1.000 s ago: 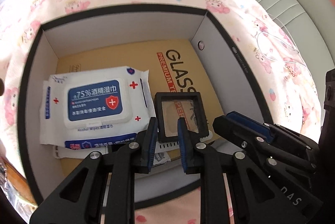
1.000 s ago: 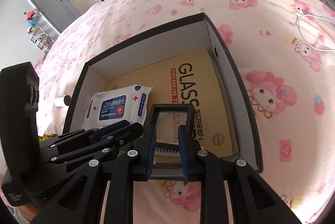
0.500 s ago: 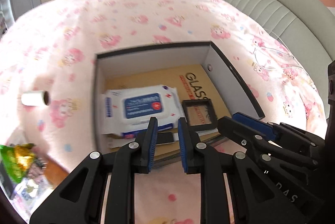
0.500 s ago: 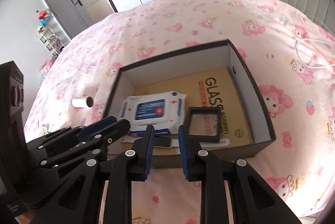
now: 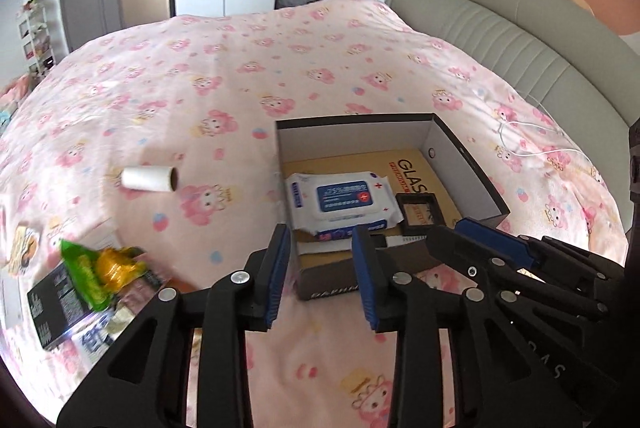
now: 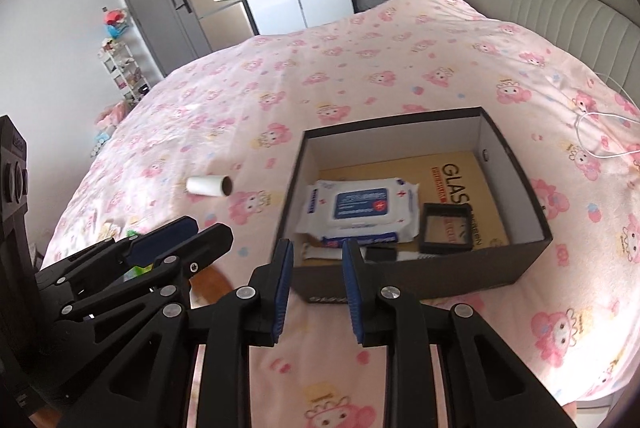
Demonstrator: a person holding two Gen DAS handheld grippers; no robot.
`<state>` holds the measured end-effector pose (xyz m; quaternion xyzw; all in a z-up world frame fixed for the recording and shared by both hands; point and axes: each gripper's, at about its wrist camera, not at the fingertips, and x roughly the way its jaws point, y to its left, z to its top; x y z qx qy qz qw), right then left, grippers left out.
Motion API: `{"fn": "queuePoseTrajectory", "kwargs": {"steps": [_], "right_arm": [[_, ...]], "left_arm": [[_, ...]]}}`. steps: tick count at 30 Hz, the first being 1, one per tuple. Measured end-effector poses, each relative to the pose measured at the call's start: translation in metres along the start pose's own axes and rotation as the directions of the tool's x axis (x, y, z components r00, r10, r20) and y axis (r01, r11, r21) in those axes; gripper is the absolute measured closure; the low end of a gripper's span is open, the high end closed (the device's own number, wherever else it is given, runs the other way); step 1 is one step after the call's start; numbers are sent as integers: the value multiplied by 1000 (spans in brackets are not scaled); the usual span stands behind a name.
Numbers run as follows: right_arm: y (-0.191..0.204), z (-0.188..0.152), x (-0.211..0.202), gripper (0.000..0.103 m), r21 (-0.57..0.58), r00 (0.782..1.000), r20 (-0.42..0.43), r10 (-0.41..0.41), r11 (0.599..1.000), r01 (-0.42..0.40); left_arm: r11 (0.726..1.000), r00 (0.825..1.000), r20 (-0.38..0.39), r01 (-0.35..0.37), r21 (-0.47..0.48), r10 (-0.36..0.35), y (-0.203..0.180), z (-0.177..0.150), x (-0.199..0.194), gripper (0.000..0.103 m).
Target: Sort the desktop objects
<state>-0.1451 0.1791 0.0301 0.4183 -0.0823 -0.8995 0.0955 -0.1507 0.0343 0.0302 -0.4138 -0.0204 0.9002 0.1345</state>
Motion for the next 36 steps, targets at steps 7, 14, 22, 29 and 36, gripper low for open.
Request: {"fn": "queuePoseTrajectory", "kwargs": {"steps": [7,14,22,29,36], "right_arm": [[27,-23,-6,73,-33,1000,1,14,999,-14],[56,-36,-8,73,-69,999,4,39,997,-38],[89,-52,-10,72,-108,997,-6,79,991,-80],[104,-65,-14,72,-142,996,-14,86,986,-87],[109,-75,-11,72,-151,997,-20,74,986,-77]], "left_arm": [[998,998,39,-49,-28,50,20,-22,-26,71],[993,993,57,-103,-61,106,45,-44,-50,64],[984,985,73,-148,-94,156,68,-65,-71,64],[980,980,95,-167,-110,177,75,-78,-86,64],[976,979,82,-176,-130,188,82,-89,-86,64]]}}
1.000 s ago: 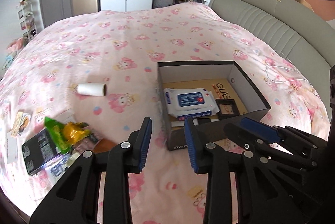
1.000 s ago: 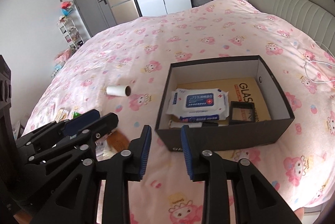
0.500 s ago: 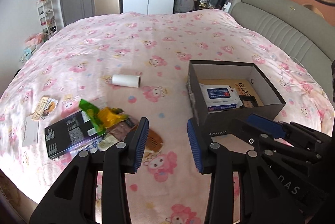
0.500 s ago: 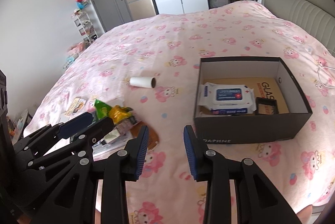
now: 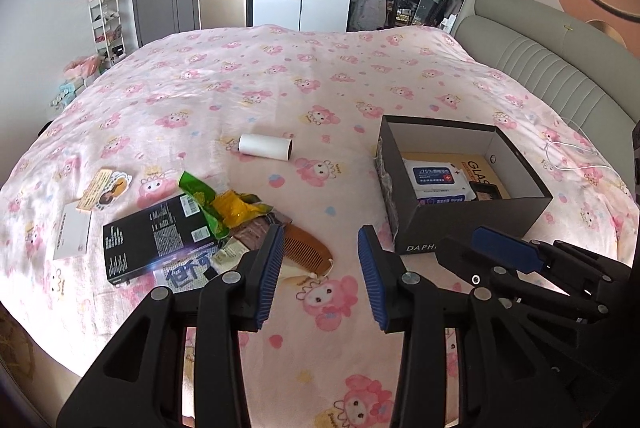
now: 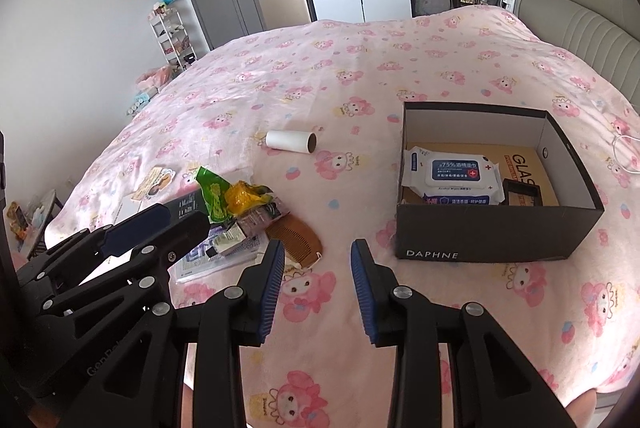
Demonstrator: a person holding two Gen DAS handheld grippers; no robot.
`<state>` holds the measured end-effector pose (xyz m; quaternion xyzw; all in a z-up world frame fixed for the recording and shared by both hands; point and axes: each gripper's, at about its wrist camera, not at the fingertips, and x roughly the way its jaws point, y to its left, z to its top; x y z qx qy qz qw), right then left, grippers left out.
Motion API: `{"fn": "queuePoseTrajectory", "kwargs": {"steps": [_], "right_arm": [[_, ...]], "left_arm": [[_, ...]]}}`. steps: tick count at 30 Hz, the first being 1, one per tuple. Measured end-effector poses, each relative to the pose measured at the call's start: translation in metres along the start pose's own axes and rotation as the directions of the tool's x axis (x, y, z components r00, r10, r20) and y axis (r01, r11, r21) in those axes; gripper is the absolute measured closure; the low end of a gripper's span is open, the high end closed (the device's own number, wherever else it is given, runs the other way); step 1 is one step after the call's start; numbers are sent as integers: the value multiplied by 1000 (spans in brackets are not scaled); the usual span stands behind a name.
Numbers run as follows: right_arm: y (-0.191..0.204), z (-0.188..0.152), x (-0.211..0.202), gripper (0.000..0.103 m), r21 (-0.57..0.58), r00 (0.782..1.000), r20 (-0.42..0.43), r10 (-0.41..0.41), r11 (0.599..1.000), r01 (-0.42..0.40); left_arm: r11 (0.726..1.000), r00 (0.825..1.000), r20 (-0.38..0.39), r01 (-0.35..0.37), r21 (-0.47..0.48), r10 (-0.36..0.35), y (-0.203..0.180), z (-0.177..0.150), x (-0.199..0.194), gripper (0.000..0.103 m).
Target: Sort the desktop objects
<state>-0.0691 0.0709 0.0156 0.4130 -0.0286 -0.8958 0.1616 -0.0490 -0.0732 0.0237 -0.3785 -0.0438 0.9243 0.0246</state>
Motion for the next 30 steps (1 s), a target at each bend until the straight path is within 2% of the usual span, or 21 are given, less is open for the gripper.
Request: {"fn": "queuePoseTrajectory", "kwargs": {"steps": [19,25,30], "right_arm": [[14,4,34,72,-25,999,-51,10,1000,-11],[22,21,62,72,-55,999,-50,3,998,-6],[21,25,93,72,-59,996,-87,-8,998,2]], "left_arm": [[999,999,-49,-16,-33,14,28,1,39,64],[998,997,-76,-27,-50,23,45,6,64,64],[992,991,-126,-61,-109,47,73,1,93,64]]}}
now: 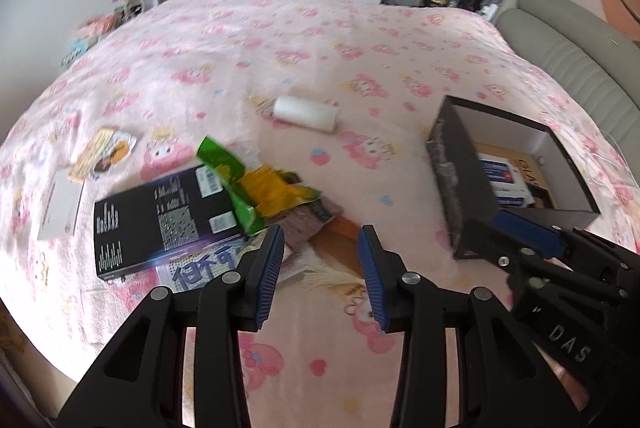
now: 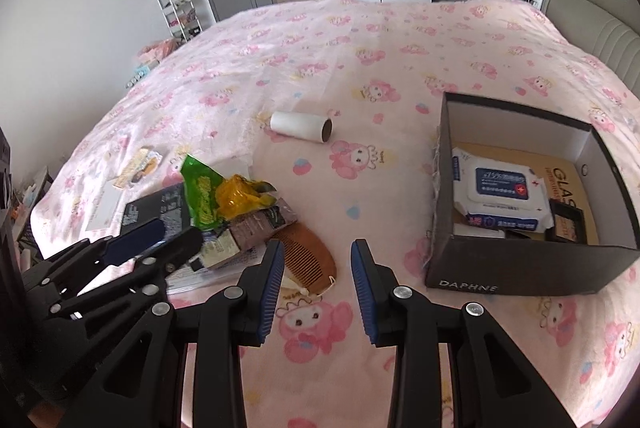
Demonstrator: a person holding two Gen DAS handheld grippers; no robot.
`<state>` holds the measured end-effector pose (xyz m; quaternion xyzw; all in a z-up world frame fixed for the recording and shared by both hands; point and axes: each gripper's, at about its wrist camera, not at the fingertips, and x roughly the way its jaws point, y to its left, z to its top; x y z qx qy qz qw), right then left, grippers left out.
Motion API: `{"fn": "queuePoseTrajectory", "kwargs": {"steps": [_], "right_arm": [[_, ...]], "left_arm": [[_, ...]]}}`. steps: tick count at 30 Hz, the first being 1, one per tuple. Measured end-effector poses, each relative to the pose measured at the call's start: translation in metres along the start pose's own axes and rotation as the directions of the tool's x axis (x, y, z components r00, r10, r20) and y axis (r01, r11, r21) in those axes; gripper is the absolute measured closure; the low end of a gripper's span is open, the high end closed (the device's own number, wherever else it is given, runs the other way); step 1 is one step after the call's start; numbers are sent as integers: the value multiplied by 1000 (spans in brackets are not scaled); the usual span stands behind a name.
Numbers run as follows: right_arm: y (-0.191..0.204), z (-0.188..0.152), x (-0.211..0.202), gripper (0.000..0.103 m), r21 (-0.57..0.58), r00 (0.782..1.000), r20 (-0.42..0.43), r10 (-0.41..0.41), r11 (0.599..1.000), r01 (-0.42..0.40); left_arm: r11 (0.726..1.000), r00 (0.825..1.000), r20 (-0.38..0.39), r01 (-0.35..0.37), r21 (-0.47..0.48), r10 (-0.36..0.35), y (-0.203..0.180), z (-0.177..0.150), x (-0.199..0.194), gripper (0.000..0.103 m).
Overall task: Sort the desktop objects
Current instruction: 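Move the left tool over the pile toward the hand cream tube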
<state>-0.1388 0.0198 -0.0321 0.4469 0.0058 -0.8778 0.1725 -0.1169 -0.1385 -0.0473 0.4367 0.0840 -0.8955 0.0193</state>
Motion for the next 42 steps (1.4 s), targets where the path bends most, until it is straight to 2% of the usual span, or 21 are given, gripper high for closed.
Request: {"fn": "queuePoseTrajectory", "kwargs": {"steps": [10,17,21,26,32,37,40,42], "right_arm": [[7,-7,72,72,-16,991,-131,12,1000,-14],[38,-6,110,72,-61,977,-202,70,995,-84],[59,-8,127,72,-78,967,-232,103,989,-124],[72,-13,144,72,-60,954,-272,129,987,-150],[64,-17,143,72,-14,953,-274,130,990,-139],[46,-22,134,72,26,956,-268,121,993,-118],[37,-25,127,72,48,956,-265,123,992,-114],[35,-29,124,72,59,954,-270,133,991,-122]], "left_arm": [[993,995,-84,-67,-97,59,55,-9,49,64],[980,988,-139,-98,-171,74,90,-25,67,64],[975,985,-164,-92,-203,59,106,-36,73,64],[969,987,-159,-27,-244,-13,115,-38,81,64],[970,985,-161,23,-244,-64,109,-39,89,64],[970,975,-178,95,-222,-136,89,-49,84,64],[963,961,-193,155,-221,-199,79,-55,83,64],[959,961,-187,156,-239,-203,78,-58,82,64]]}}
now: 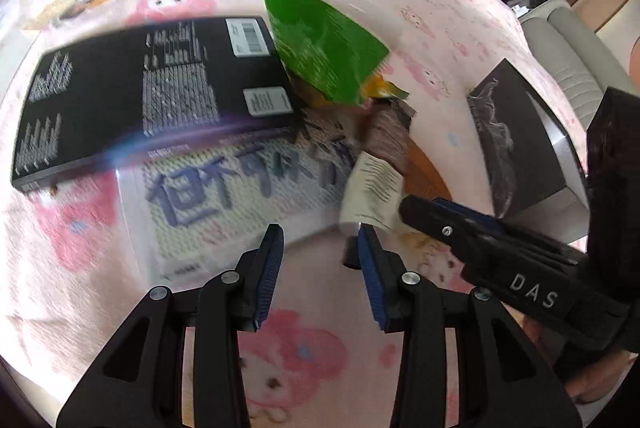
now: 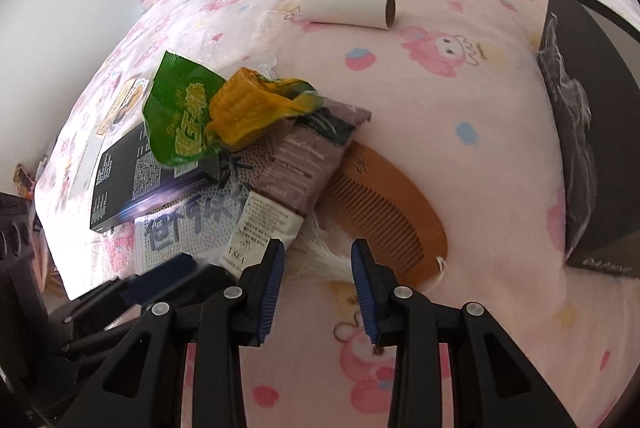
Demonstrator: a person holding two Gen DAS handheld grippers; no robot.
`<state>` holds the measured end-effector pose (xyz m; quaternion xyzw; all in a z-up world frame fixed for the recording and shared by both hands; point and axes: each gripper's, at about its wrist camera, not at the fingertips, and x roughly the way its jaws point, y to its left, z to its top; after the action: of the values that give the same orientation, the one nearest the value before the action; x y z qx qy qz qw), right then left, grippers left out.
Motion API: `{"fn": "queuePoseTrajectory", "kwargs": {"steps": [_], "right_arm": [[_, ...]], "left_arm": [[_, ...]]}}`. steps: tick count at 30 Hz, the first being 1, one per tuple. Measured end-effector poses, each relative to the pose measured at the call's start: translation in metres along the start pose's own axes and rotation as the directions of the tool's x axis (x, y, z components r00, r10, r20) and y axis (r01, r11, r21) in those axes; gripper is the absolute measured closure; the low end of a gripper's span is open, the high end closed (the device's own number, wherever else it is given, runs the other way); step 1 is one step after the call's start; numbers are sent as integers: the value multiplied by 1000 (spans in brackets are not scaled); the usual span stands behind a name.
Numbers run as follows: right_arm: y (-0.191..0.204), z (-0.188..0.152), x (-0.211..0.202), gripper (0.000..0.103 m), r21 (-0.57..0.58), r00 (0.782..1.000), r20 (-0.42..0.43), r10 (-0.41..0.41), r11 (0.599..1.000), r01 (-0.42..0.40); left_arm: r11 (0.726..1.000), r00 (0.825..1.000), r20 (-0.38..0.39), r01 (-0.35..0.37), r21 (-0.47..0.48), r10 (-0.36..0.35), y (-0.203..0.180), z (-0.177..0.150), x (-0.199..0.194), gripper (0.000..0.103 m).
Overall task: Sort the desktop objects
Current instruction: 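Move the left tool over the pile toward the hand cream tube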
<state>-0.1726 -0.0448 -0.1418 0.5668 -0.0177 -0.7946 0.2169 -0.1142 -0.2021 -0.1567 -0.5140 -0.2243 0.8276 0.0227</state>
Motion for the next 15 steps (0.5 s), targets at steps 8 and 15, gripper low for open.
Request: {"fn": "queuePoseTrajectory", "kwargs": {"steps": [8,15], "right_arm": [[5,-10,-2,72,7,999,-14,43,999,-43],[4,-14,-13,72,16,999,2,33,999,-33]], "left_arm": [[998,998,34,-43,-45,44,10,1,-4,66],[1000,1000,-6,12,-8,-12,4,-4,1,71]]}}
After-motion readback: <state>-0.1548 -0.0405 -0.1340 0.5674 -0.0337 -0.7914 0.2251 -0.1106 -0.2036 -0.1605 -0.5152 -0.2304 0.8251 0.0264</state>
